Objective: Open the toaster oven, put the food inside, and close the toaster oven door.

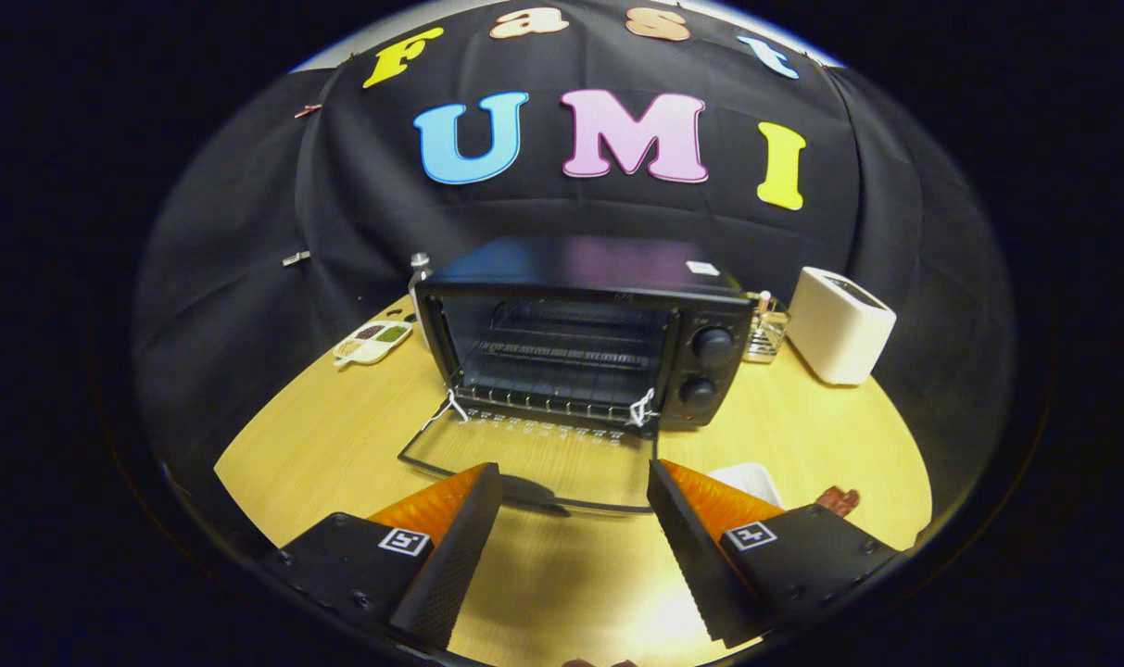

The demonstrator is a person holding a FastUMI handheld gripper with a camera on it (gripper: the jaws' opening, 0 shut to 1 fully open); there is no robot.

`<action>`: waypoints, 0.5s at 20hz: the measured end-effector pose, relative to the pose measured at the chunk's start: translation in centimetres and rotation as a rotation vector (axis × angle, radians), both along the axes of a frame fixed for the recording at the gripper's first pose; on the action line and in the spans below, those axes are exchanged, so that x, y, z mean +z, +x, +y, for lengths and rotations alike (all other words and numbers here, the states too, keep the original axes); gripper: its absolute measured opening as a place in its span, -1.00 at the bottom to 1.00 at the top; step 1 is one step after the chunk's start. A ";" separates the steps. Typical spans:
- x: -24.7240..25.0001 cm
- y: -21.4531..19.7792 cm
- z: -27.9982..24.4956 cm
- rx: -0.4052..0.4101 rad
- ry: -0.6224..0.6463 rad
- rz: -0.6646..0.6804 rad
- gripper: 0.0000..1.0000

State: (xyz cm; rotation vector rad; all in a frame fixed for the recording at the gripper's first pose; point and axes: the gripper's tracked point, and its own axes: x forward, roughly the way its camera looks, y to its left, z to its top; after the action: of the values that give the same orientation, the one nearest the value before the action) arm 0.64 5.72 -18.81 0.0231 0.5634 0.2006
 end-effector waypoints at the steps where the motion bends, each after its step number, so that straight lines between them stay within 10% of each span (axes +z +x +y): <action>1: 1.0 0.1 -1.0 -0.007 -0.004 -0.010 0.98; 10: 6.1 1.7 -10.8 0.001 -0.034 -0.059 0.97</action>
State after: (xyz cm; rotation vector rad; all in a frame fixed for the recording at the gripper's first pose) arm 2.38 -5.04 -12.69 -0.0165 0.5075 0.1920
